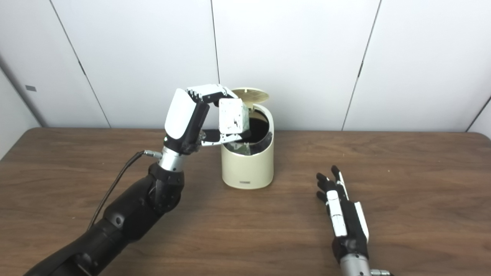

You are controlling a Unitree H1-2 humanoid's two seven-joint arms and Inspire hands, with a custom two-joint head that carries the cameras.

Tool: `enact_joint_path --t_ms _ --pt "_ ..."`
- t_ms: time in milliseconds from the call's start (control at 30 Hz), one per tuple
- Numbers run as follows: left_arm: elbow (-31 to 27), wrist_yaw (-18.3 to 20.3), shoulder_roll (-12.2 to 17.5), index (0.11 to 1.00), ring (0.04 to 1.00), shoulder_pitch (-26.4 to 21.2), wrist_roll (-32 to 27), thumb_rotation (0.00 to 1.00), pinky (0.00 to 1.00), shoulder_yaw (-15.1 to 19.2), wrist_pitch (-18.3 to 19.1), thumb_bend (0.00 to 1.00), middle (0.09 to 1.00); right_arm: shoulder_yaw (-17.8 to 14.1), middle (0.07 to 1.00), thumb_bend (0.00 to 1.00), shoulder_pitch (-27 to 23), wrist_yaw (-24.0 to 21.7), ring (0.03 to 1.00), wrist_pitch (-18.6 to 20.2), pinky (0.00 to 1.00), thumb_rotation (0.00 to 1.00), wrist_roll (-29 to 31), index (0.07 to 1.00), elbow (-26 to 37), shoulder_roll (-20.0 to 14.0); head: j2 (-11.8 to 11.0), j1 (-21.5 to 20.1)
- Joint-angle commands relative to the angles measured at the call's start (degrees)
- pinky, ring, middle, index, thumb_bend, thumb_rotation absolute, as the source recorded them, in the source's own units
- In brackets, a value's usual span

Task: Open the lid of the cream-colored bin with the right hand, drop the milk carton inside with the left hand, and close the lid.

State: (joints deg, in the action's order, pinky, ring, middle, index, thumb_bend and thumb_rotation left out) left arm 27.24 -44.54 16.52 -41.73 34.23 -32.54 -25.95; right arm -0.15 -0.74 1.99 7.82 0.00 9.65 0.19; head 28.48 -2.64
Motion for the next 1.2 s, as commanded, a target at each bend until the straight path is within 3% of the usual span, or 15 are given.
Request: enact_joint_path --t_ms 0,433,500,733,1167 --pt "-0.17 -2.34 0.46 0.481 0.443 -4.47 -1.2 0.0 0.36 0.05 -0.97 0.48 0.497 0.58 0.896 0.47 -0.86 -0.39 0.926 0.06 0.92 0.93 0.22 1.0 1.13 0.75 -0.01 -0.05" --pt "2.16 -3.16 -0.08 0.482 0.438 -5.88 -4.46 0.0 0.37 -0.85 -0.97 0.48 0.493 1.67 0.91 0.46 -1.03 -0.59 0.939 1.0 0.95 0.94 -0.77 1.0 1.56 0.71 0.39 -0.89" --pt "2.26 -2.74 -0.28 0.483 0.438 -5.89 -5.58 0.0 0.37 -1.1 -0.97 0.48 0.49 1.69 0.895 0.43 -1.15 -0.45 0.911 1.54 0.9 0.87 -0.59 1.0 1.75 1.02 0.42 -0.97" --pt "2.37 -0.4 -2.23 0.486 0.447 -4.86 -8.64 0.0 0.36 -0.02 -0.97 0.48 0.497 2.37 0.881 0.43 -1.3 -0.41 0.864 2.23 0.8 0.81 -2.14 1.0 2.19 0.84 0.69 -1.38" --pt "2.98 1.14 -3.54 0.485 0.444 -3.36 -7.96 0.0 0.36 0.2 -0.97 0.48 0.496 2.18 0.88 0.43 -1.4 -0.32 0.88 3.42 0.86 0.81 -1.18 1.0 3.01 1.36 1.04 -1.72"
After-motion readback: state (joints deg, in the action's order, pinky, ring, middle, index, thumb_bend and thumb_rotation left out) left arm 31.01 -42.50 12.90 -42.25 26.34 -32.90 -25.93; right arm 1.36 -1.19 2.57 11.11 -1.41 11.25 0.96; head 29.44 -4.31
